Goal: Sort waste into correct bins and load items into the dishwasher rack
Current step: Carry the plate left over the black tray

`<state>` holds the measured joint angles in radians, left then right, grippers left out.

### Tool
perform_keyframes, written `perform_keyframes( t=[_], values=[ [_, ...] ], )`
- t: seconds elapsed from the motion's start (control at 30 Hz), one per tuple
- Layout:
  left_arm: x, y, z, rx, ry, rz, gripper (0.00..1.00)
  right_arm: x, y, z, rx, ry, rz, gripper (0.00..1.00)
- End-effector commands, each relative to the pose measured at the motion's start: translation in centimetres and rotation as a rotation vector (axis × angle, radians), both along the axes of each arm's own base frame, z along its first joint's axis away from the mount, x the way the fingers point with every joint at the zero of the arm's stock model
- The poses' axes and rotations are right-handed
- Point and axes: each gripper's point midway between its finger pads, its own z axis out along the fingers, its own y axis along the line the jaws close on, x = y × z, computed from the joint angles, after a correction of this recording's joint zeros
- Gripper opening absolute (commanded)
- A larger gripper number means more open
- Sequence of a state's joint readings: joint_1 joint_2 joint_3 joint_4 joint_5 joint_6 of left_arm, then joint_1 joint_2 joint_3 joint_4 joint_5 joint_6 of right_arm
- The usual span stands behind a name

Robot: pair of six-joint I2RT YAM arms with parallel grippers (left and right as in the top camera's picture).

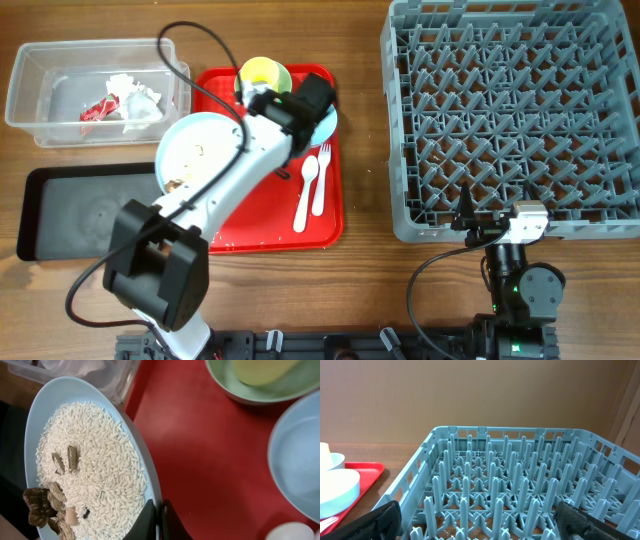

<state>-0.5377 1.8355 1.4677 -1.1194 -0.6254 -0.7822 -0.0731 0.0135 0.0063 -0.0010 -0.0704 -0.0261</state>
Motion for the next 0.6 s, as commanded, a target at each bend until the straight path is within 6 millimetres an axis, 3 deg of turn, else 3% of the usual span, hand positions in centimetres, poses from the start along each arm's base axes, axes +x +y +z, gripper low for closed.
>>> perform_keyframes(
  t=[0.0, 0.23, 0.57],
  values=[
    [1.2, 4.2, 2.4, 0.033, -0.061, 0.089, 0.04, 0.0, -0.2, 0.1, 0.002, -0.007, -0.012, 1.00],
    [1.6, 10.5, 4.9, -0.010, -0.139, 0.262, 0.04, 0.0, -0.2, 0.1, 0.002, -0.007, -0.012, 1.00],
    [3.1, 19.2, 4.7, -0.143, -0.244, 0.516, 0.04, 0.0, -0.2, 0.1, 0.002, -0.007, -0.012, 1.00]
  ],
)
